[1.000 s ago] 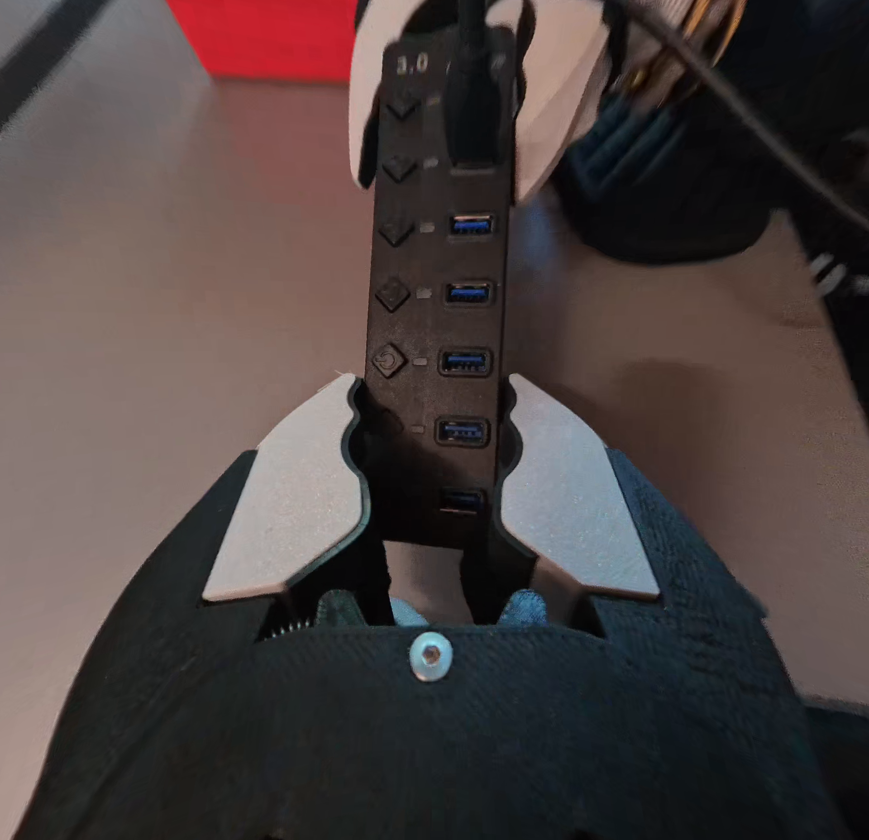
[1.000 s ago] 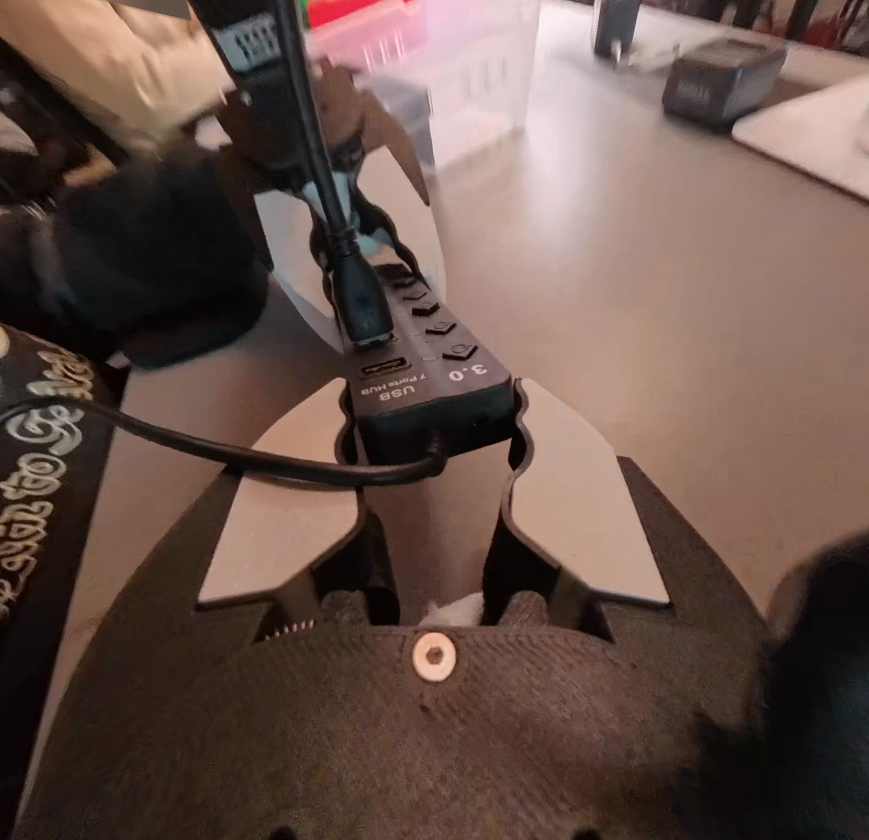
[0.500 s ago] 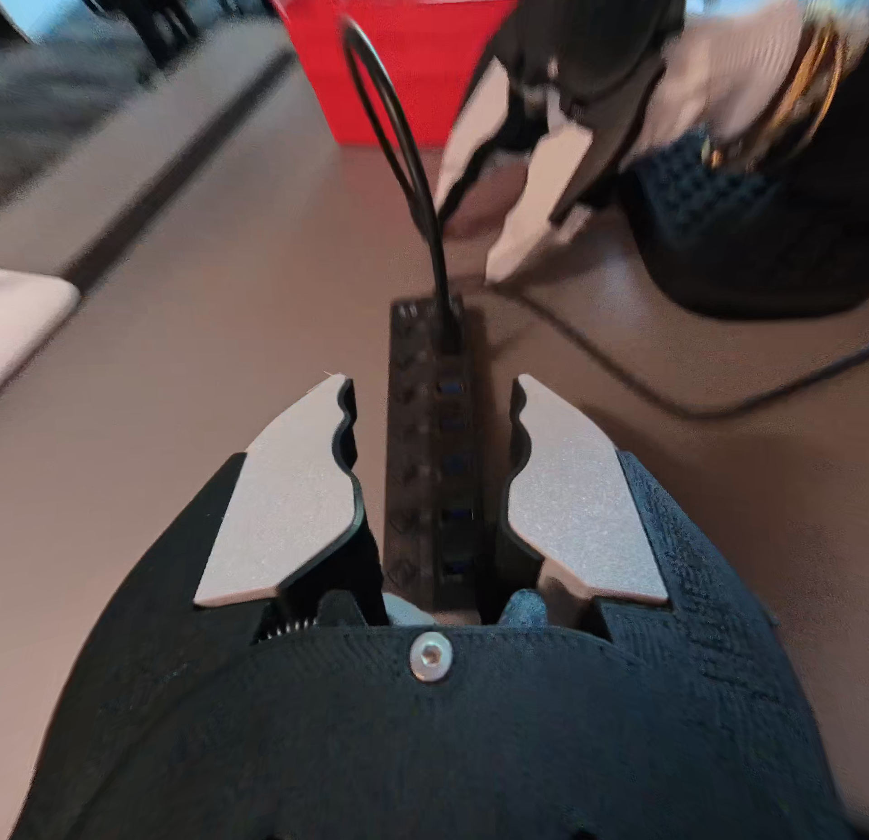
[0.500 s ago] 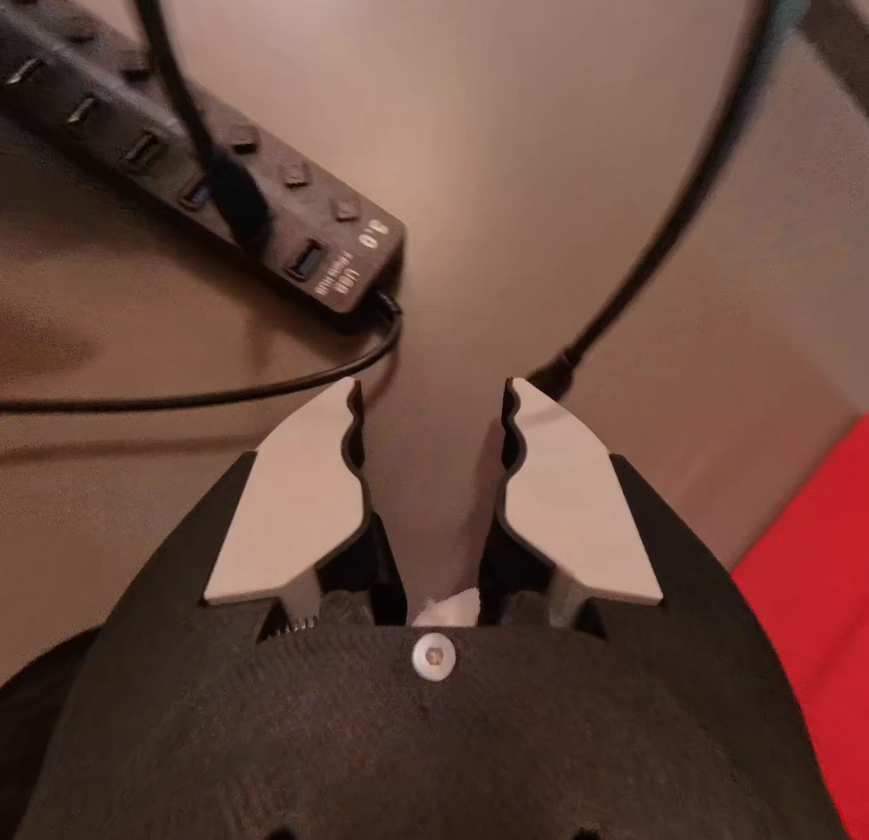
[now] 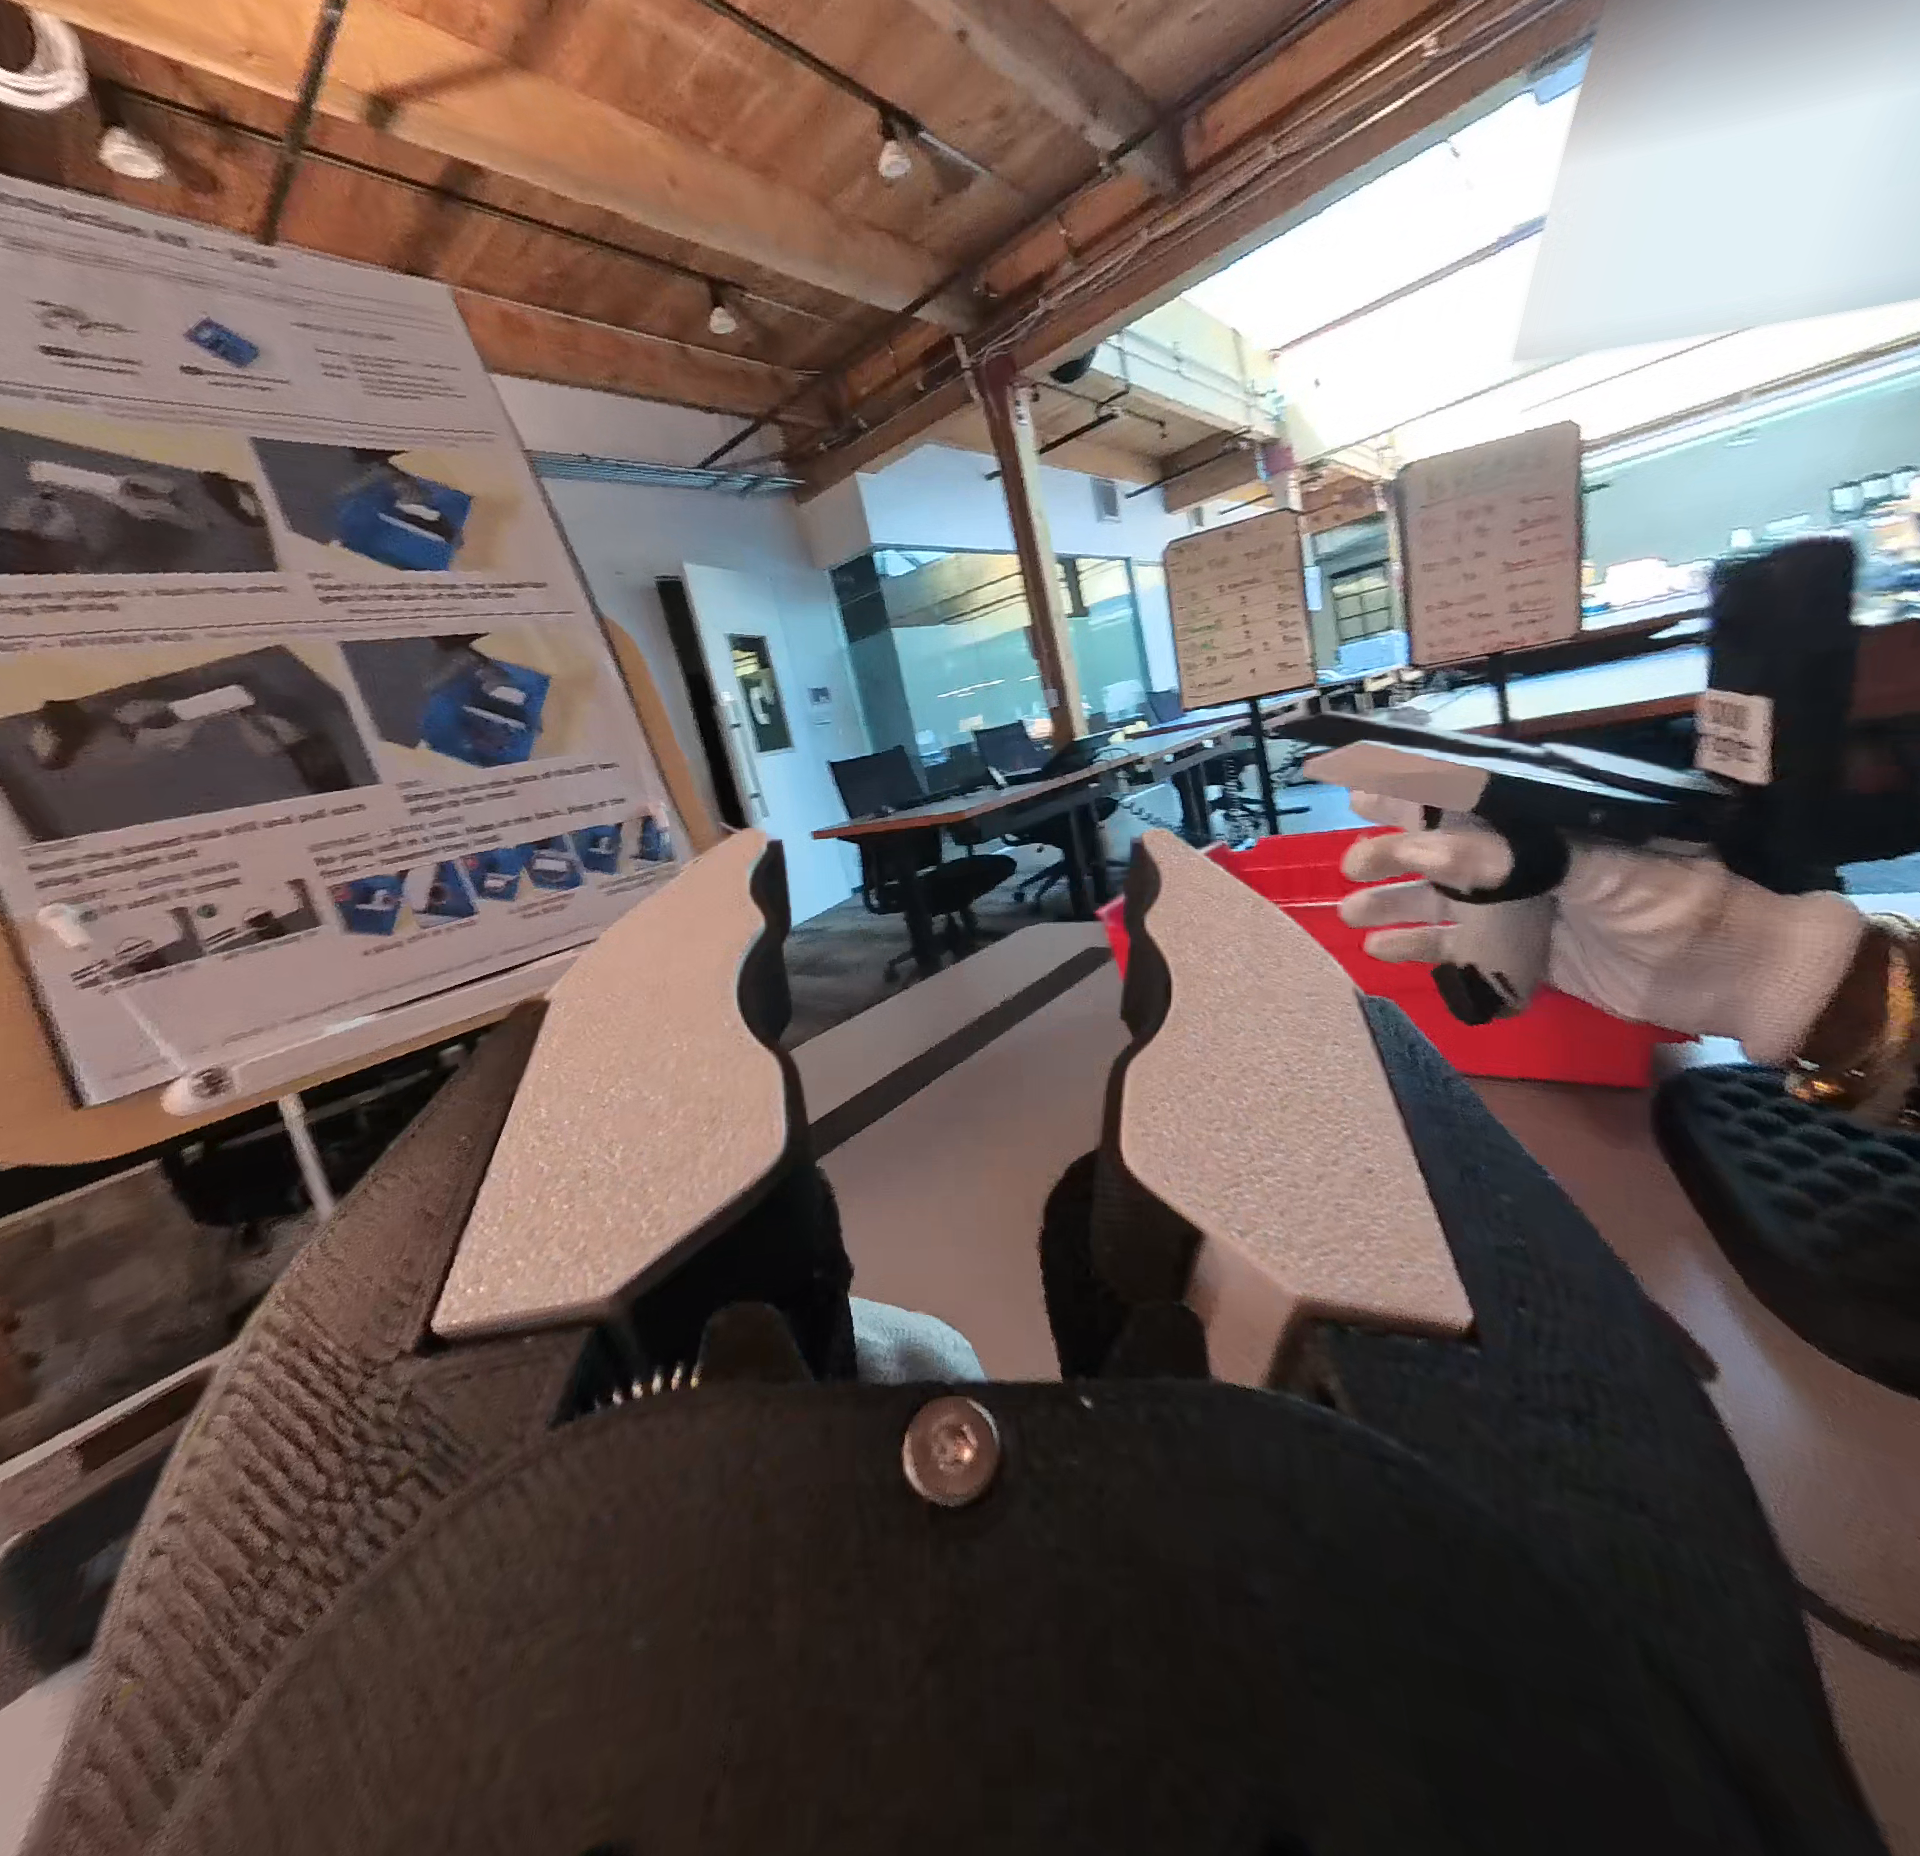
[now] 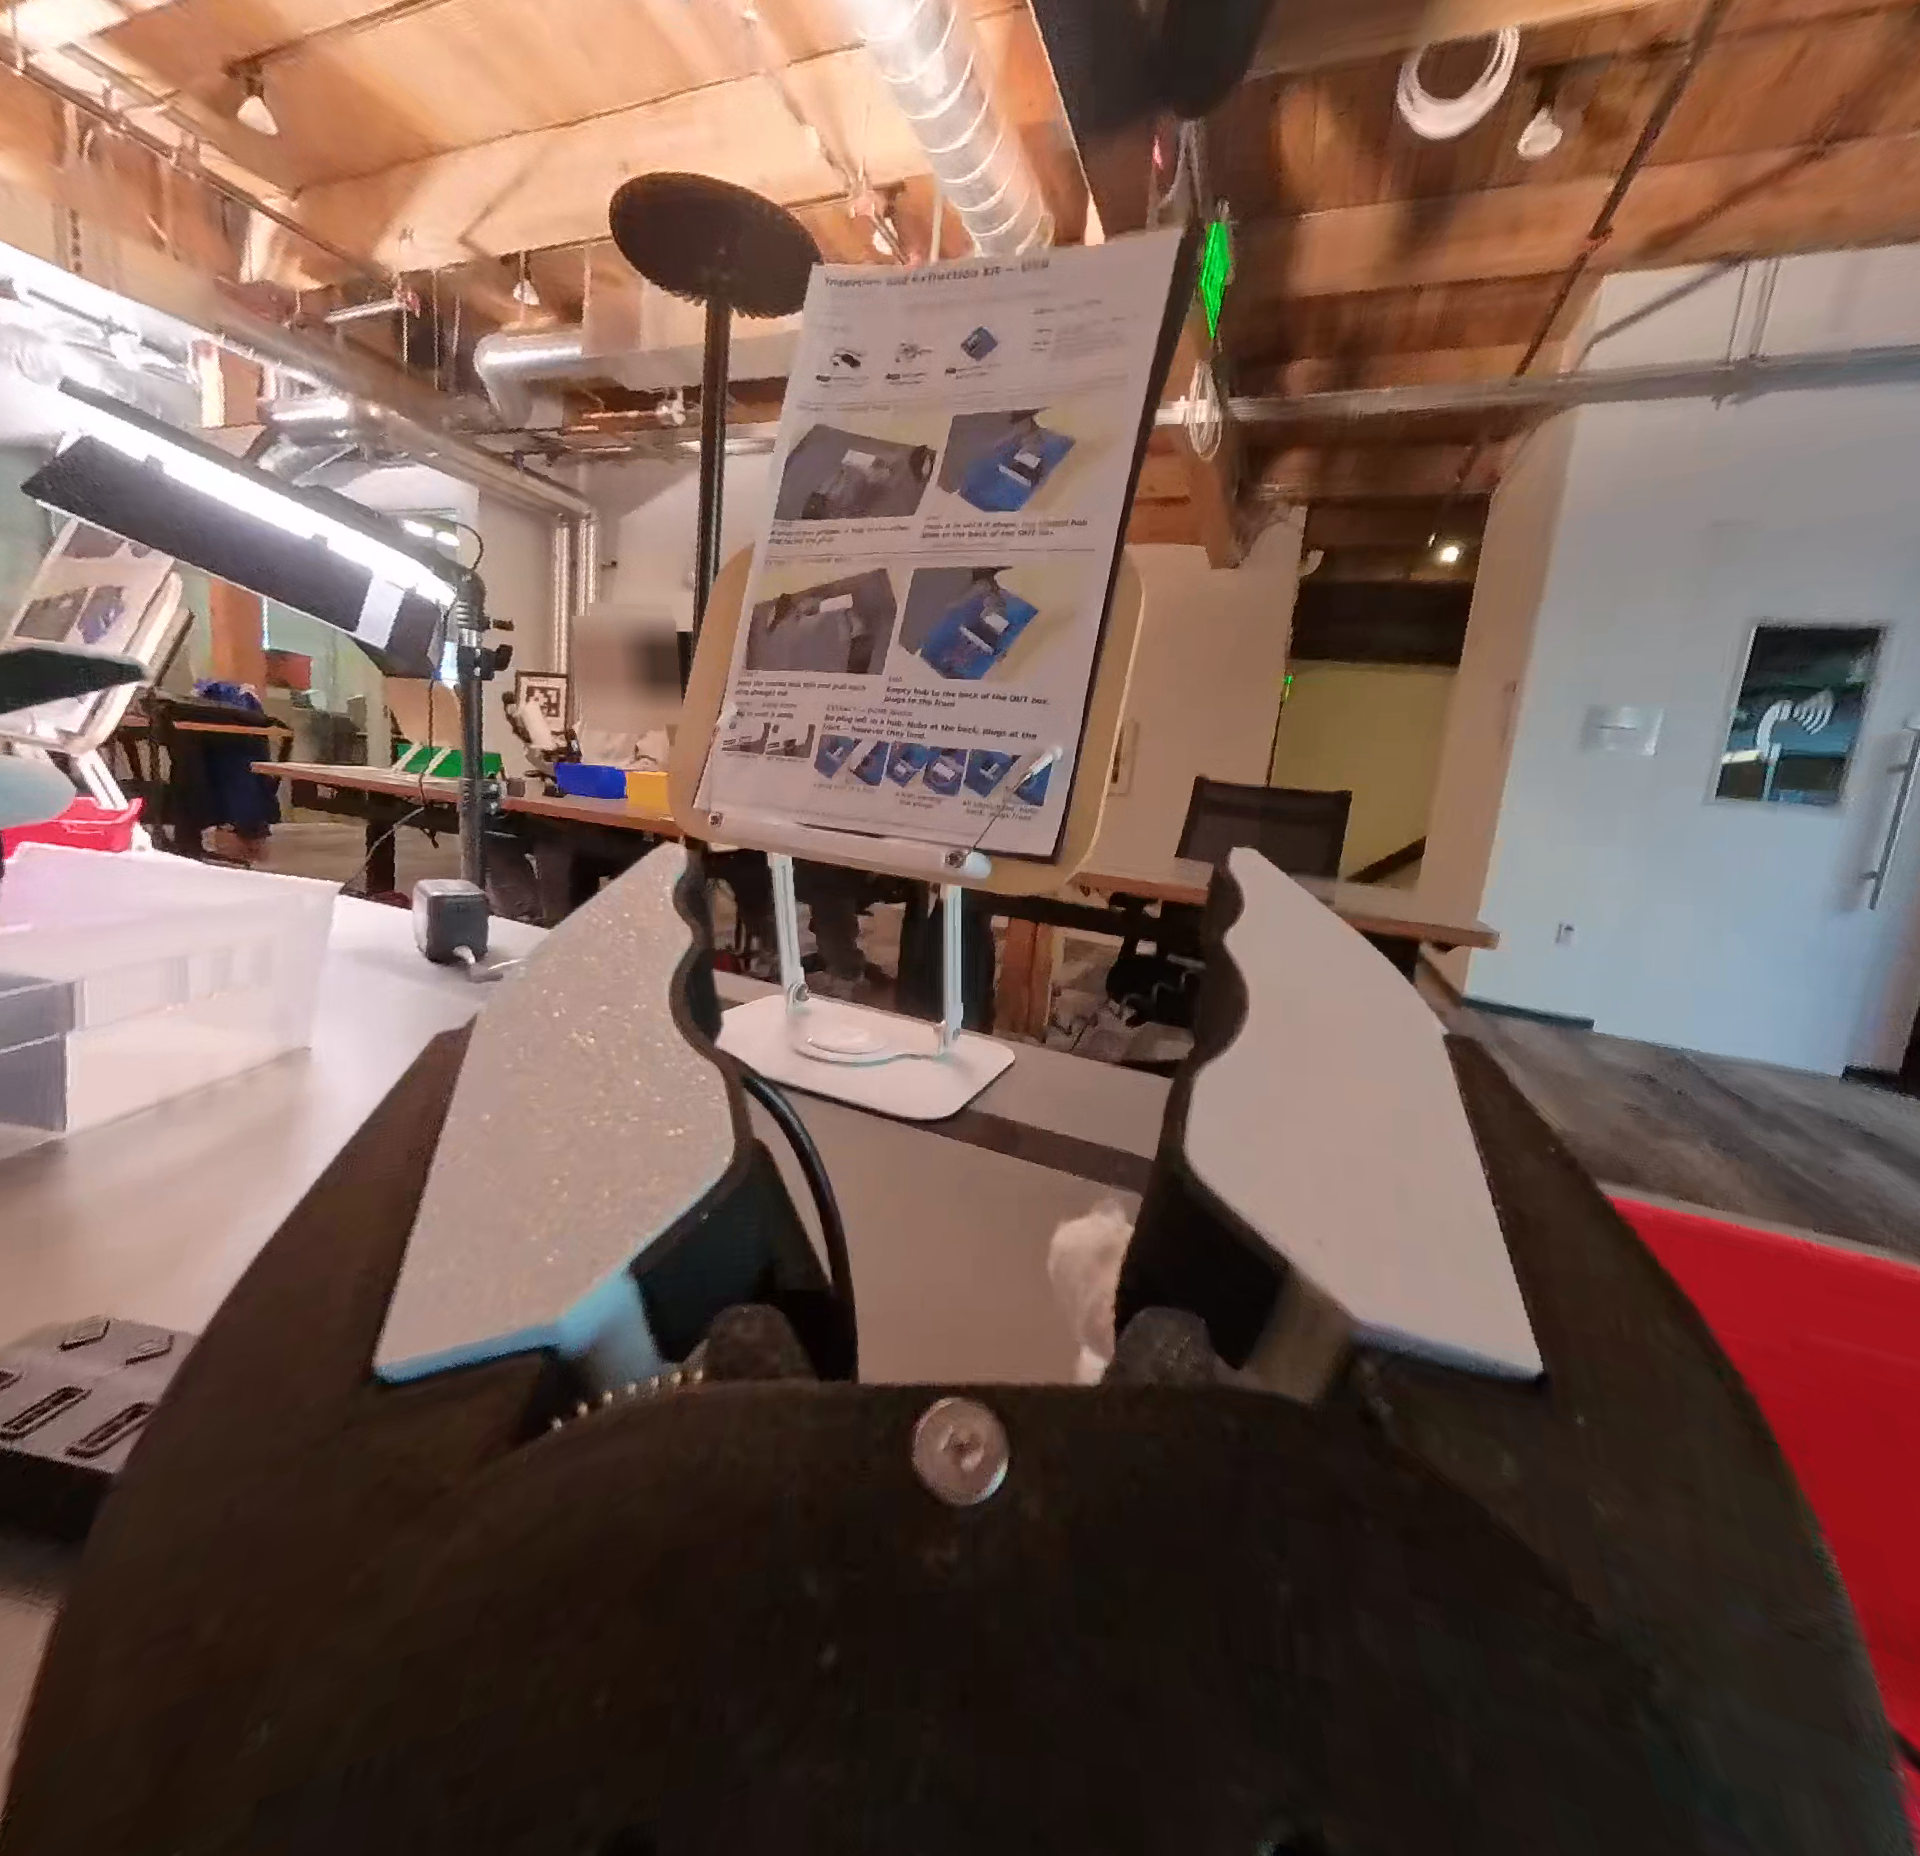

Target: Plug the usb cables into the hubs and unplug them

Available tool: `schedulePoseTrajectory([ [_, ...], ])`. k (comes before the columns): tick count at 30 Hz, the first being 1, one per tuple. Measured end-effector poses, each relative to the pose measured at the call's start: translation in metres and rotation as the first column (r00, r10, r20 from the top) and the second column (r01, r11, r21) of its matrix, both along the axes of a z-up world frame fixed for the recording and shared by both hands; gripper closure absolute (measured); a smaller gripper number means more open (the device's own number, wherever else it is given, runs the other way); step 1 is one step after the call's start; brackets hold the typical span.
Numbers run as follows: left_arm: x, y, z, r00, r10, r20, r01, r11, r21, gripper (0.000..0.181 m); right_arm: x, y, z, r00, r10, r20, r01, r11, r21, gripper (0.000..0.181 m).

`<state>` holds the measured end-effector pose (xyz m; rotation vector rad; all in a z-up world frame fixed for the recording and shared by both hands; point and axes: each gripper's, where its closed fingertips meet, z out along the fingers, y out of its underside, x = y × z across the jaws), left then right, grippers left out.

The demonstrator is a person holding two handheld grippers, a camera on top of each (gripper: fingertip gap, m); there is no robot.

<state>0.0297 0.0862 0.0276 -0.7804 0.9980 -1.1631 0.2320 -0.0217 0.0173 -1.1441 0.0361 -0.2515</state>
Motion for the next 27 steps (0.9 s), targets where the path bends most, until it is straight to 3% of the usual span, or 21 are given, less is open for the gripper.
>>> schedulePoseTrajectory([
  [4,0.009,-0.016,-0.008,0.997,-0.063,-0.052,0.066,0.996,0.055,0.12,-0.003,0.007,-0.008,0.994,0.075,-0.083,-0.078,0.997,-0.027,0.088],
  [7,0.005,-0.03,-0.01,0.982,-0.061,-0.177,0.082,0.99,0.112,0.124,-0.01,0.013,-0.014,0.981,0.139,-0.135,-0.147,0.988,-0.051,0.089],
  [10,-0.025,-0.019,-0.007,0.943,0.07,-0.325,-0.028,0.991,0.134,0.128,-0.014,0.016,-0.018,0.973,0.171,-0.155,-0.184,0.98,-0.073,0.089],
  [14,-0.1,0.035,0.005,0.87,0.233,-0.434,-0.251,0.968,0.016,0.114,-0.022,0.018,-0.018,0.966,0.204,-0.159,-0.219,0.972,-0.082,0.091],
  [17,-0.15,0.071,-0.03,0.718,0.22,-0.66,-0.372,0.923,-0.097,0.121,-0.025,0.022,-0.024,0.967,0.206,-0.149,-0.225,0.967,-0.121,0.091],
  [20,-0.182,0.089,-0.099,0.446,0.085,-0.891,-0.466,0.872,-0.15,0.136,-0.025,0.023,-0.026,0.967,0.205,-0.148,-0.226,0.964,-0.139,0.092],
  [23,-0.198,0.1,-0.154,0.207,-0.014,-0.978,-0.537,0.834,-0.126,0.14,-0.027,0.024,-0.028,0.964,0.215,-0.154,-0.238,0.96,-0.148,0.092],
  [25,-0.199,0.106,-0.175,0.12,-0.048,-0.992,-0.557,0.824,-0.108,0.143,-0.027,0.025,-0.029,0.965,0.214,-0.149,-0.237,0.959,-0.157,0.093],
  [27,-0.197,0.108,-0.188,0.076,-0.082,-0.994,-0.555,0.825,-0.111,0.148,-0.028,0.025,-0.03,0.965,0.215,-0.147,-0.238,0.958,-0.161,0.093],
])
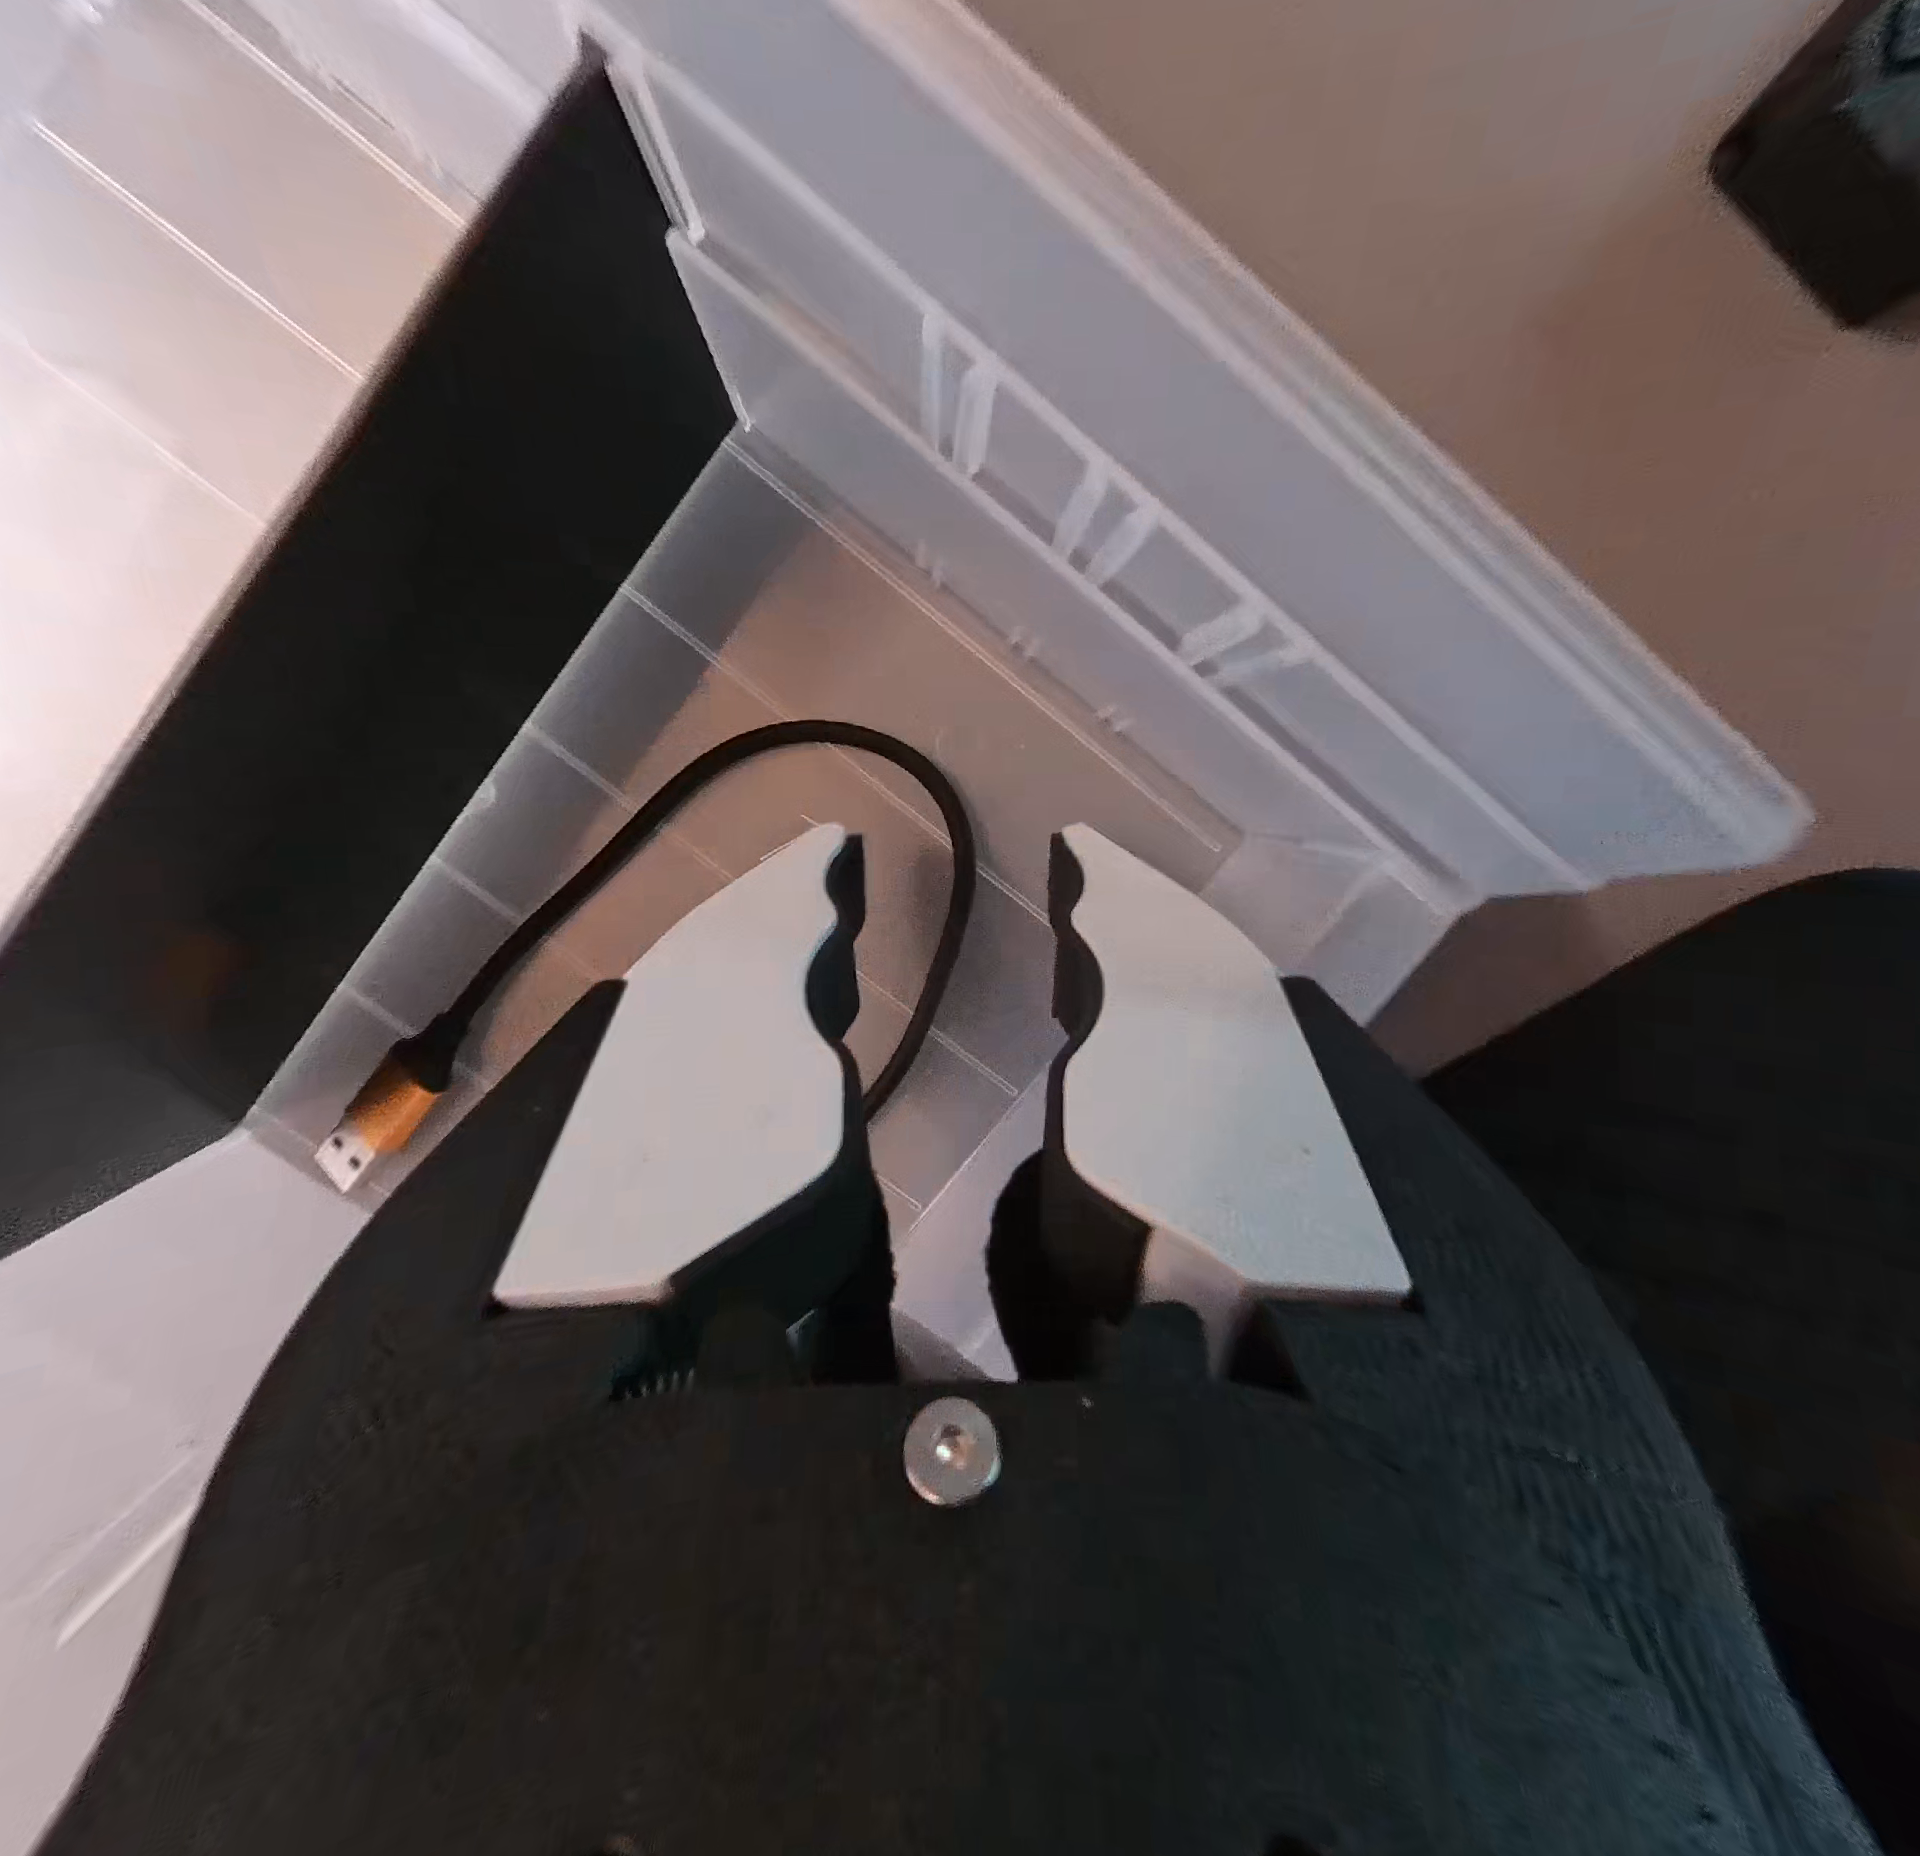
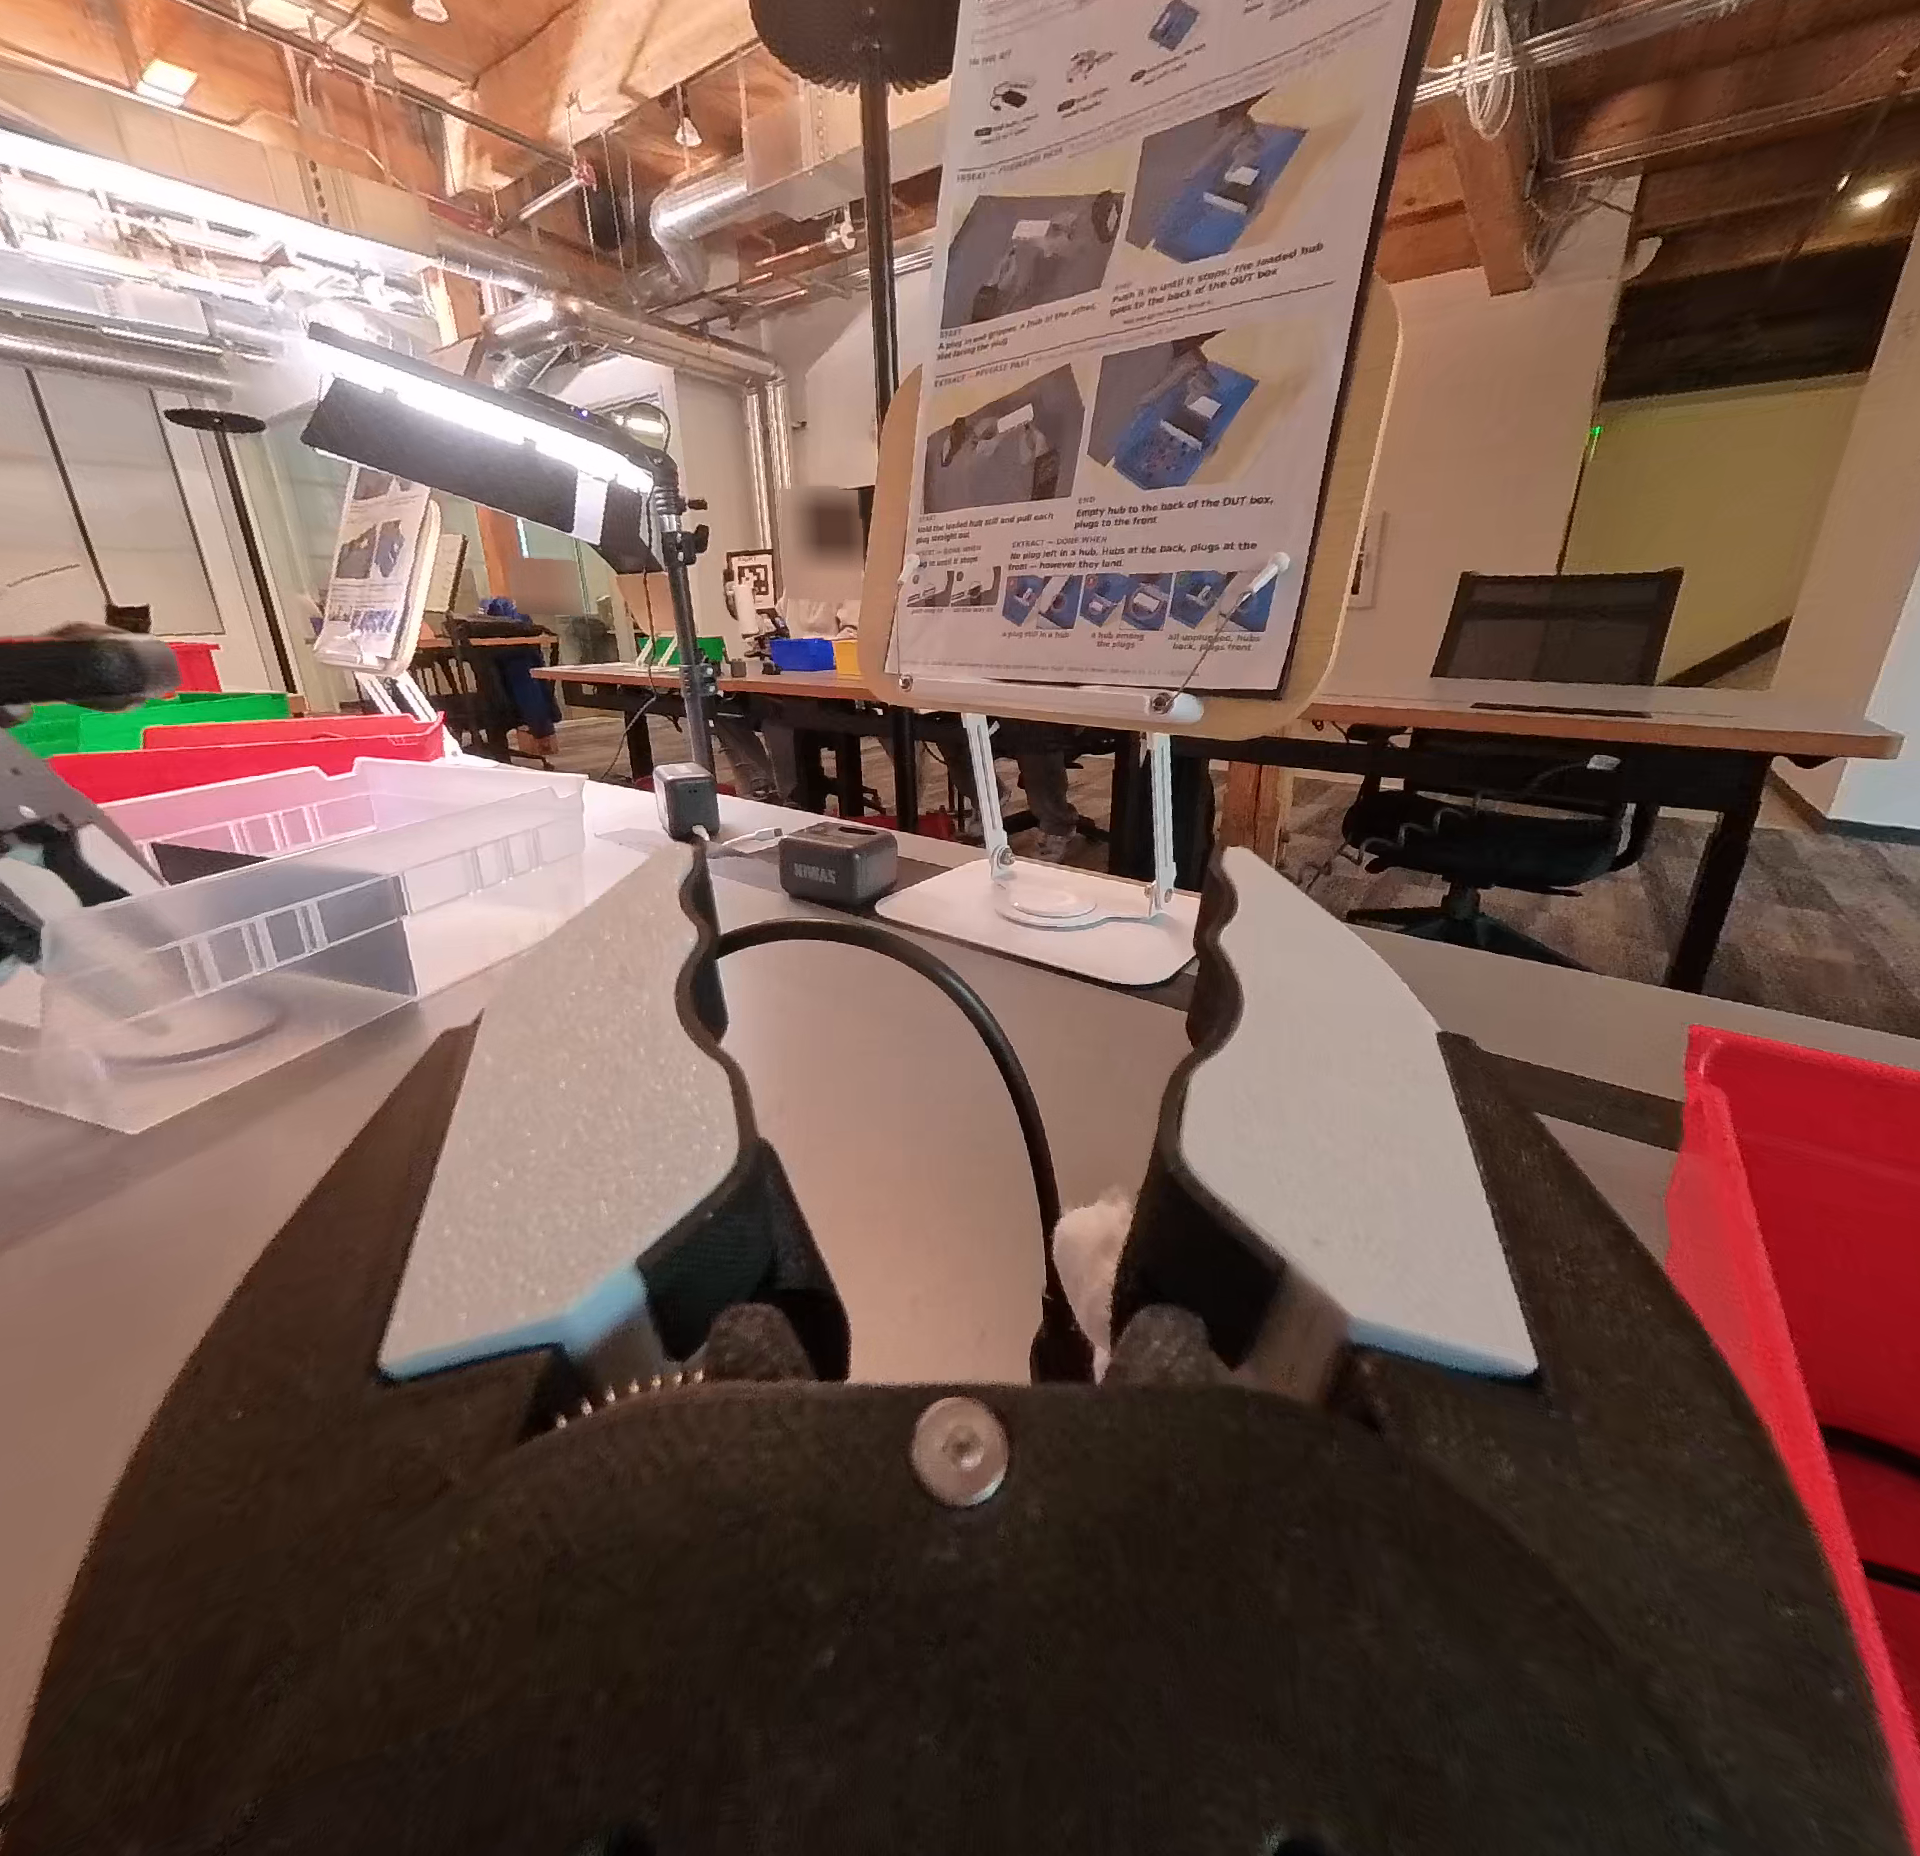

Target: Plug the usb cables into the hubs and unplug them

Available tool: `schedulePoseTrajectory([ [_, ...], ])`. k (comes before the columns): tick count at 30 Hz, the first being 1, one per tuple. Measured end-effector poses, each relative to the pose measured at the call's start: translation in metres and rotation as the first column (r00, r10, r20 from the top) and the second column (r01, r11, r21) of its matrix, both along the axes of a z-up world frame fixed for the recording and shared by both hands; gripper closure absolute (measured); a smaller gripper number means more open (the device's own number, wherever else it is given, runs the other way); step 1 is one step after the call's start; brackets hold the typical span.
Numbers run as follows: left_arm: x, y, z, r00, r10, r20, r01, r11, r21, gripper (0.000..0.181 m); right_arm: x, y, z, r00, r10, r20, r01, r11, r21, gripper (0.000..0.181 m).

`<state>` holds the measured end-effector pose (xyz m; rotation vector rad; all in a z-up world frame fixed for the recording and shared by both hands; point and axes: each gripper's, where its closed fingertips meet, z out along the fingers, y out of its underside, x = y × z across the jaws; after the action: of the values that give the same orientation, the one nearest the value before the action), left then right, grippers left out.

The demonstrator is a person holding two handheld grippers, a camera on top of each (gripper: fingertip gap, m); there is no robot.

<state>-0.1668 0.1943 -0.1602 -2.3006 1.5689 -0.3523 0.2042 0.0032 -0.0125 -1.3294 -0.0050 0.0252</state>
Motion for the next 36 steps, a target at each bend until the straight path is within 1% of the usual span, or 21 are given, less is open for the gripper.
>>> schedulePoseTrajectory([
  [4,0.001,0.0,-0.022,0.996,-0.004,-0.086,0.001,0.999,-0.041,0.148,0.0,0.0,0.0,1.0,0.004,-0.005,-0.004,1.0,0.0,0.093],
  [5,0.005,0.004,-0.02,0.998,0.015,-0.054,-0.016,1.0,-0.027,0.154,0.0,0.0,0.0,1.0,0.004,-0.005,-0.004,1.0,-0.001,0.093],
  [7,0.001,0.008,-0.022,0.996,0.025,-0.08,-0.025,1.0,0.003,0.176,-0.001,0.0,-0.001,1.0,0.005,-0.002,-0.005,1.0,-0.006,0.093],
  [10,-0.001,0.01,-0.021,0.997,0.015,-0.073,-0.013,1.0,0.019,0.177,-0.002,0.001,-0.002,1.0,0.012,0.001,-0.012,1.0,-0.014,0.094],
  [11,-0.002,0.014,-0.014,0.998,0.038,-0.047,-0.035,0.998,0.059,0.177,-0.003,0.001,-0.002,1.0,0.015,0.001,-0.015,1.0,-0.016,0.094],
  [13,-0.003,0.026,0.012,0.995,0.089,0.046,-0.096,0.979,0.18,0.177,-0.004,0.001,-0.002,1.0,0.022,0.0,-0.022,1.0,-0.018,0.095],
  [14,-0.003,0.033,0.032,0.989,0.097,0.115,-0.124,0.959,0.257,0.177,-0.004,0.001,-0.003,1.0,0.021,0.0,-0.021,1.0,-0.018,0.095],
  [17,0.005,0.038,0.107,0.943,0.013,0.331,-0.176,0.867,0.467,0.177,-0.004,0.001,-0.002,1.0,0.023,0.004,-0.023,1.0,-0.015,0.095],
  [19,0.013,0.031,0.159,0.887,-0.076,0.455,-0.223,0.793,0.567,0.177,-0.005,0.001,-0.001,1.0,0.027,0.005,-0.027,1.0,-0.014,0.095],
  [21,0.031,0.011,0.207,0.801,-0.221,0.557,-0.238,0.736,0.634,0.177,-0.006,0.001,-0.001,0.999,0.034,0.007,-0.034,0.999,-0.01,0.095],
  [23,0.052,-0.017,0.244,0.7,-0.377,0.607,-0.209,0.704,0.679,0.178,-0.008,0.001,0.0,0.999,0.046,0.013,-0.046,0.999,-0.005,0.096],
  [24,0.063,-0.031,0.26,0.637,-0.445,0.63,-0.2,0.694,0.692,0.178,-0.009,0.0,0.001,0.998,0.052,0.018,-0.052,0.999,-0.002,0.097],
  [25,0.074,-0.046,0.272,0.563,-0.499,0.659,-0.178,0.706,0.686,0.178,-0.011,0.0,0.001,0.998,0.06,0.023,-0.06,0.998,0.002,0.098],
  [27,0.099,-0.078,0.287,0.386,-0.583,0.715,-0.056,0.759,0.649,0.178,-0.015,0.0,0.003,0.996,0.081,0.03,-0.081,0.997,0.011,0.098],
  [28,0.11,-0.089,0.291,0.3,-0.597,0.744,-0.008,0.778,0.628,0.178,-0.018,0.0,0.004,0.995,0.094,0.035,-0.094,0.995,0.016,0.098],
  [29,0.121,-0.1,0.292,0.237,-0.601,0.764,0.052,0.793,0.608,0.178,-0.02,-0.001,0.005,0.994,0.105,0.042,-0.106,0.994,0.02,0.098],
  [30,0.132,-0.109,0.289,0.194,-0.604,0.773,0.116,0.796,0.593,0.177,-0.023,-0.001,0.006,0.992,0.115,0.052,-0.117,0.993,0.021,0.097],
  [31,0.143,-0.119,0.285,0.153,-0.615,0.773,0.165,0.787,0.594,0.177,-0.025,-0.001,0.006,0.99,0.122,0.066,-0.124,0.992,0.024,0.097],
  [32,0.152,-0.132,0.281,0.095,-0.637,0.765,0.217,0.763,0.609,0.177,-0.027,-0.002,0.008,0.988,0.127,0.087,-0.13,0.991,0.031,0.097],
  [34,0.166,-0.16,0.273,-0.064,-0.637,0.768,0.326,0.714,0.619,0.177,-0.036,-0.008,0.018,0.98,0.144,0.14,-0.158,0.983,0.092,0.097],
  [36,0.175,-0.183,0.262,-0.217,-0.563,0.798,0.425,0.681,0.596,0.177,-0.048,-0.018,0.031,0.964,0.183,0.192,-0.217,0.96,0.175,0.101],
])
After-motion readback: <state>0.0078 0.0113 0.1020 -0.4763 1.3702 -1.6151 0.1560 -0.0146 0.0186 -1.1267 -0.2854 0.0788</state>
